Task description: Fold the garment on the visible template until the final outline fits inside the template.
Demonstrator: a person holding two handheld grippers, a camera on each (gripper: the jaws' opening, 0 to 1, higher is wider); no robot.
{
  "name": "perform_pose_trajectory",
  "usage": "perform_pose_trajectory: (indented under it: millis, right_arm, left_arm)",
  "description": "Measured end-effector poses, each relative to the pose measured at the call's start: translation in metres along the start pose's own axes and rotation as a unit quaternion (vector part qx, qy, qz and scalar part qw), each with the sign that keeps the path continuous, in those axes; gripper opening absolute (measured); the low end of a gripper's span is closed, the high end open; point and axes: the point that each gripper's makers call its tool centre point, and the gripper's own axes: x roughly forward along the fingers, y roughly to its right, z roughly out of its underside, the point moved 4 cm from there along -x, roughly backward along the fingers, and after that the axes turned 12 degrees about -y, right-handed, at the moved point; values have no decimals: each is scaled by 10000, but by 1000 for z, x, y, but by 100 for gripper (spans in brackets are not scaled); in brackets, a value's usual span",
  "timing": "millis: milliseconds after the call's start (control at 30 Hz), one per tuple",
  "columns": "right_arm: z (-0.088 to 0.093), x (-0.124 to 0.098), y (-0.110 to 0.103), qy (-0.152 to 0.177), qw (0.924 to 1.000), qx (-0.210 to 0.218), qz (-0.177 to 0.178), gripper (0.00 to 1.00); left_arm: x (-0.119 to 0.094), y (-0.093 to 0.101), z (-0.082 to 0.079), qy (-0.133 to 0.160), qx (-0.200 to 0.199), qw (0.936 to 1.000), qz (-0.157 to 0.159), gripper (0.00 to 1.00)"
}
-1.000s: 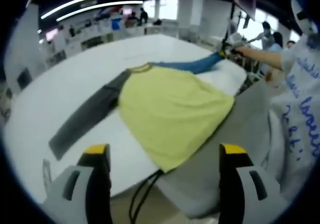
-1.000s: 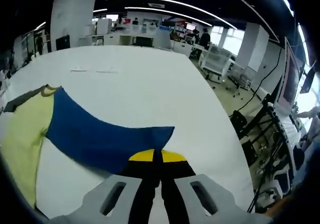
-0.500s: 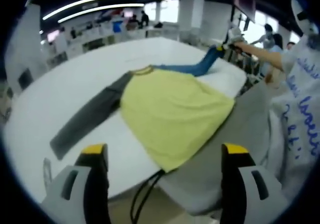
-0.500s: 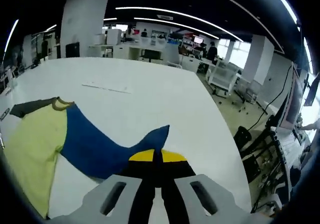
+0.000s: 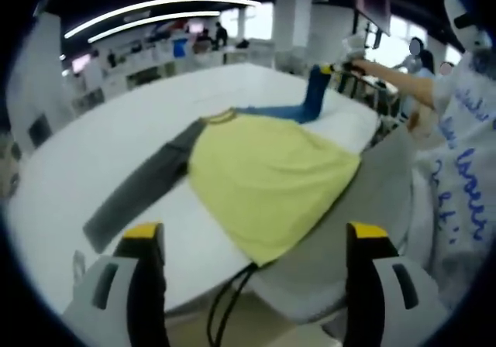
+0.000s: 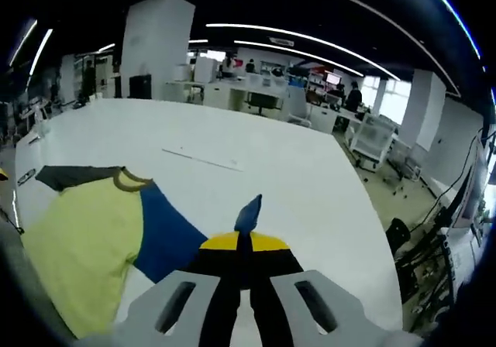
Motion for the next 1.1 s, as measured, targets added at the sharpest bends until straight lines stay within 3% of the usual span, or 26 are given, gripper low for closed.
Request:
perform_pose_trajectory:
  millis: [367, 567, 667, 867, 1100]
  right_arm:
    - [-31, 8, -48, 160, 9984, -314, -450, 3]
    - [-47, -1, -87, 293, 9965, -427, -654, 3]
    - [-54, 3, -87, 311, 9959, -485, -697, 3]
    - [-61, 2, -111, 320, 9950, -473, -821, 3]
    - [-76, 13, -110, 389, 9934, -499, -957, 3]
  left_arm:
    - [-7, -3, 2, 37, 13, 10000, -45, 94]
    - [-11, -6, 4, 103, -45, 9999, -97, 95]
    - [-11, -6, 6, 94, -62, 9999, -85, 94]
    - [-13, -7, 7, 139, -118, 9998, -69, 93]
    - [-12, -6, 10, 133, -100, 9999, -15, 92]
